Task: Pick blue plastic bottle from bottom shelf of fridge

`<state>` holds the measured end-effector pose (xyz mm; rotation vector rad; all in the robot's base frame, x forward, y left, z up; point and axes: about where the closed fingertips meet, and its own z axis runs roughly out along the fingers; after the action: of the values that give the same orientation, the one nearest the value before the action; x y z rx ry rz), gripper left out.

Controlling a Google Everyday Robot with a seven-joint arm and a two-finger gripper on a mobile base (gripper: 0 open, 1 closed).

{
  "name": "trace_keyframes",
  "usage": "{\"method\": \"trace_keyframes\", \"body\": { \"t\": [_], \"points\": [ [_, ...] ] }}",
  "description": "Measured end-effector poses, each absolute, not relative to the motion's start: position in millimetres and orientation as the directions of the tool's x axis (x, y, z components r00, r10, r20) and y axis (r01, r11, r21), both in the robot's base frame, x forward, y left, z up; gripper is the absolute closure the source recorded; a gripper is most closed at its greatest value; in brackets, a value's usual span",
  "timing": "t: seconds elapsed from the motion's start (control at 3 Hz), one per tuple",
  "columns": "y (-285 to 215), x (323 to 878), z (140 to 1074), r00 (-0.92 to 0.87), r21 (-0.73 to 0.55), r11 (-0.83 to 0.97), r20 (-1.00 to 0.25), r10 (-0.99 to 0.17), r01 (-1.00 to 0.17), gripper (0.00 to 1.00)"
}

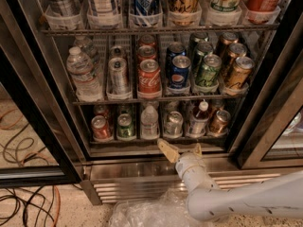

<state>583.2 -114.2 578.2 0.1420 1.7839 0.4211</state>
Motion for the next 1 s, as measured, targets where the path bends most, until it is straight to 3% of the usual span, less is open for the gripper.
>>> {"method": "trace_keyframes", "body": {
  "t": [0.33,0.67,1.0],
  "points": [
    [-120.3,580.3,574.9,-0.211,0.351,0.934,-0.919,0.332,-0.059,0.24],
    [-128.7,572.0,577.8,-0.16,0.337,0.941,-0.928,0.335,0.015,0.27],
    [-136.5,567.6,585.0,-0.114,0.312,0.948,-0.941,0.318,0.064,0.39]
  ]
}}
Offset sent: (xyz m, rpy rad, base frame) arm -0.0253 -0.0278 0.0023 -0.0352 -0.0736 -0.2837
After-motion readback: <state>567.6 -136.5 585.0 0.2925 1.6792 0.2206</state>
